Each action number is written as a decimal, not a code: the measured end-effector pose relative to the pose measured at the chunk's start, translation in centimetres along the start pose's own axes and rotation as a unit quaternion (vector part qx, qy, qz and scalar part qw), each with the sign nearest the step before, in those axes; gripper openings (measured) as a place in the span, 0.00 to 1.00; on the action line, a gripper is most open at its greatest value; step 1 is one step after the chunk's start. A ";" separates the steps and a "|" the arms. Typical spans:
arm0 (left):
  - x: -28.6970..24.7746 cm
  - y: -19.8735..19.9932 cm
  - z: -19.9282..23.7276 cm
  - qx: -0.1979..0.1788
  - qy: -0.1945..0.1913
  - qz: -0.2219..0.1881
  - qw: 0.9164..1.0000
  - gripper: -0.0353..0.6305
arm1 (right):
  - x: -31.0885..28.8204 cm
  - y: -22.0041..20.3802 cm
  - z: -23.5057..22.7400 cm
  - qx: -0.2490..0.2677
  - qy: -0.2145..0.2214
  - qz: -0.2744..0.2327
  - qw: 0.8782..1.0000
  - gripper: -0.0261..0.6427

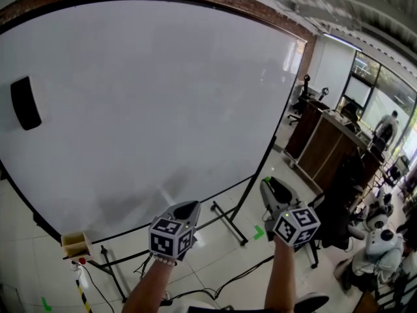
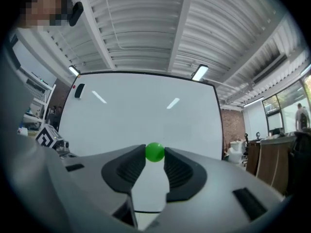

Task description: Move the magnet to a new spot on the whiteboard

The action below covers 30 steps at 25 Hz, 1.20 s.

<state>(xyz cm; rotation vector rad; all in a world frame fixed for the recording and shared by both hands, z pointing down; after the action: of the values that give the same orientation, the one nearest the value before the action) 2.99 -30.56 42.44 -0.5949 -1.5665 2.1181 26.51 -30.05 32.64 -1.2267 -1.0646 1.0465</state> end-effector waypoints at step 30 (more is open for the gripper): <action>4.1 0.7 5.3 0.011 0.078 -0.017 0.997 0.05 | -21.7 7.4 5.5 0.091 0.064 0.014 0.994 0.25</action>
<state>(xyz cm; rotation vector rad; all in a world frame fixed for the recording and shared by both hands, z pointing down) -3.42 -32.47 42.85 -0.7026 -1.4555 2.0109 16.75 -49.85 24.43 -1.1487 -0.8365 1.0473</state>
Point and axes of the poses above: the fingertips, and each gripper's own axes: x backward along the fingers, z to its left, y out of its top, the point moved 5 cm from there along x, backward along the fingers, and after that the axes turned 14 degrees about -y, right-handed, at the moved point
